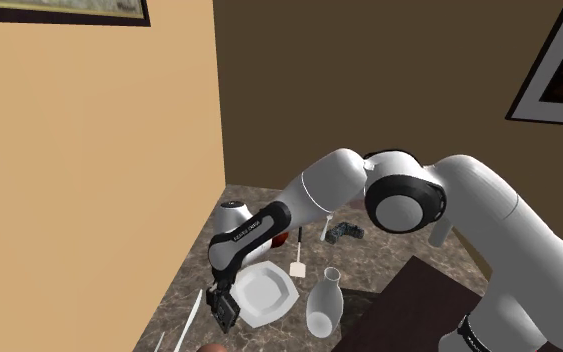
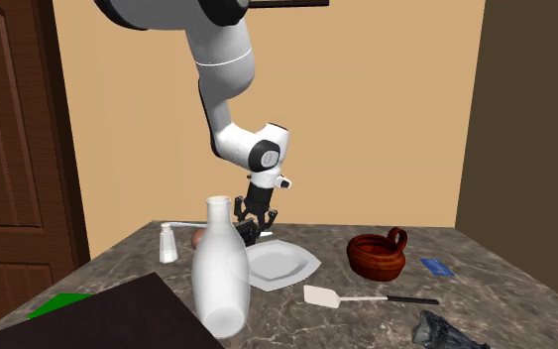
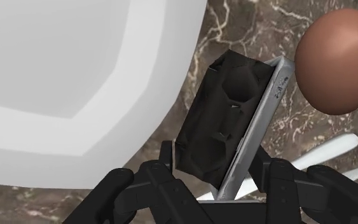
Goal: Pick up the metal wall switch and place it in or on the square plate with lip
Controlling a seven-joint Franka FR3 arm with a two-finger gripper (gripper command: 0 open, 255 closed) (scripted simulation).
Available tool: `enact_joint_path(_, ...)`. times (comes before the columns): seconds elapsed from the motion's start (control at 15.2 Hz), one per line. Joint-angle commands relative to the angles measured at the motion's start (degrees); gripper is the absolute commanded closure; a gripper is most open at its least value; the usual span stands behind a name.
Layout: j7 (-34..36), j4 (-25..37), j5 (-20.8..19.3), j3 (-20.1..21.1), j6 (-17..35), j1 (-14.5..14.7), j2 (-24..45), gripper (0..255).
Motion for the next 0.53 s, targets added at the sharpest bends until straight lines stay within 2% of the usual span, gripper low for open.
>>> enact_joint_path(0.0, 0.2, -0.6, -0.1, -0.1, -0.5, 0.0, -1.1, 255)
enact_joint_path(0.46, 1.2, -2.6, -0.4, -0.5, -2.9, 0.2, -5.6, 255)
